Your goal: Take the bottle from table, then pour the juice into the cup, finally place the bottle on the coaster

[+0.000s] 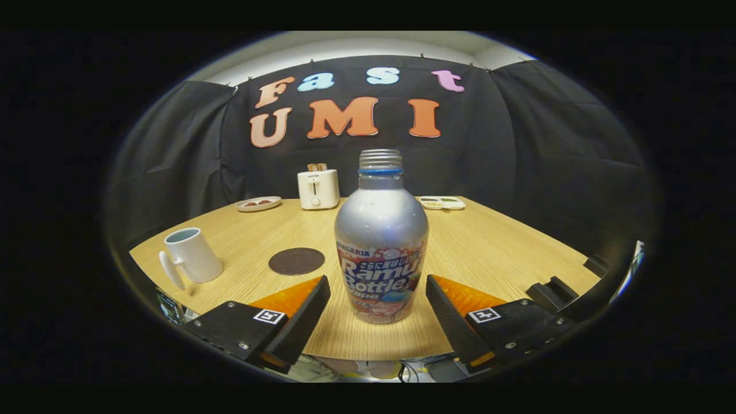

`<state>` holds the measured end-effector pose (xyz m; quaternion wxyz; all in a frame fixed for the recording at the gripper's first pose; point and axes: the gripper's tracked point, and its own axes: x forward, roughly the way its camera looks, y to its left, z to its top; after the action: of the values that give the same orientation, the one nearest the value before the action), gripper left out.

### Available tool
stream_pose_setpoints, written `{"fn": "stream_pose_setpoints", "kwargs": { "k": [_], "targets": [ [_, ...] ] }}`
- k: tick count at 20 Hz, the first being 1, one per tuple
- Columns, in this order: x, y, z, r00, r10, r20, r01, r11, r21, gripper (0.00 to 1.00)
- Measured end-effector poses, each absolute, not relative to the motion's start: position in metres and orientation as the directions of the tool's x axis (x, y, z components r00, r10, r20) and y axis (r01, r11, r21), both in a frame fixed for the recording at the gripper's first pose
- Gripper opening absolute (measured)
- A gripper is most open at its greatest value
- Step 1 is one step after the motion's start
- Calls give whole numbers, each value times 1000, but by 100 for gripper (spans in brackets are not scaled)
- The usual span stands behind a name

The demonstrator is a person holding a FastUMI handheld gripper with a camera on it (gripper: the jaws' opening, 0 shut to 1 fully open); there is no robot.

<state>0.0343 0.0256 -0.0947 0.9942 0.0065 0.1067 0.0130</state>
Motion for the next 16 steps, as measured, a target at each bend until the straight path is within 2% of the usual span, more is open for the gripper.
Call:
{"fn": "stream_pose_setpoints", "kwargs": {
  "k": [9,13,16],
  "targets": [
    [38,24,-106,971,23,-239,-14,999,39,99],
    [38,26,-112,966,27,-255,-17,999,43,95],
    [40,25,-112,968,19,-252,-12,1000,28,88]
  ]
}}
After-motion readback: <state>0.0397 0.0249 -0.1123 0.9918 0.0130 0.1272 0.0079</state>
